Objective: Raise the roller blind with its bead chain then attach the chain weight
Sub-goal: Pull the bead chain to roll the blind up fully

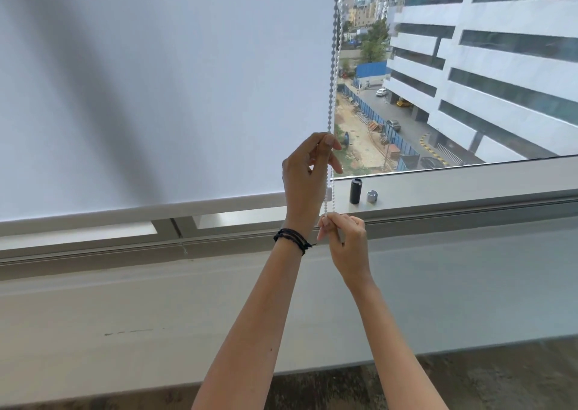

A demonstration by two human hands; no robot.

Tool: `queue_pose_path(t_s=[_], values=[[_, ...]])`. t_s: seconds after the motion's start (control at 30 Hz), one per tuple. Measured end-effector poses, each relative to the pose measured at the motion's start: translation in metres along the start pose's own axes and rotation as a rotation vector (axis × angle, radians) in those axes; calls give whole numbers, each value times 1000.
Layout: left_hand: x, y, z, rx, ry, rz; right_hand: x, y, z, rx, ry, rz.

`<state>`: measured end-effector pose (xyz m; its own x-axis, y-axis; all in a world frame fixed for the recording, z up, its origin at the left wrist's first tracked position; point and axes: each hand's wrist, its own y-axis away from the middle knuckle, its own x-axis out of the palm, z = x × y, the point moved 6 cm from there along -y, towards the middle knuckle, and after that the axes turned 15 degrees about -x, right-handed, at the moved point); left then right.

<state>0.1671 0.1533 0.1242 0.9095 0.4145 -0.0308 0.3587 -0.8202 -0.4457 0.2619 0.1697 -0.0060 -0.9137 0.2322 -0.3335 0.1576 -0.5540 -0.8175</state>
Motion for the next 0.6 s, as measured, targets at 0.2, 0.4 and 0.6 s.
queue_pose_path(t_s=[0.2,0.4,0.6], values=[[5,8,20,-51,-18,18,3,15,-11,45,25,28],[13,20,28,-81,7,32,-2,26,-12,51,-19,39],[17,20,24,-25,-76,41,-17,18,-9,147,-157,-28]])
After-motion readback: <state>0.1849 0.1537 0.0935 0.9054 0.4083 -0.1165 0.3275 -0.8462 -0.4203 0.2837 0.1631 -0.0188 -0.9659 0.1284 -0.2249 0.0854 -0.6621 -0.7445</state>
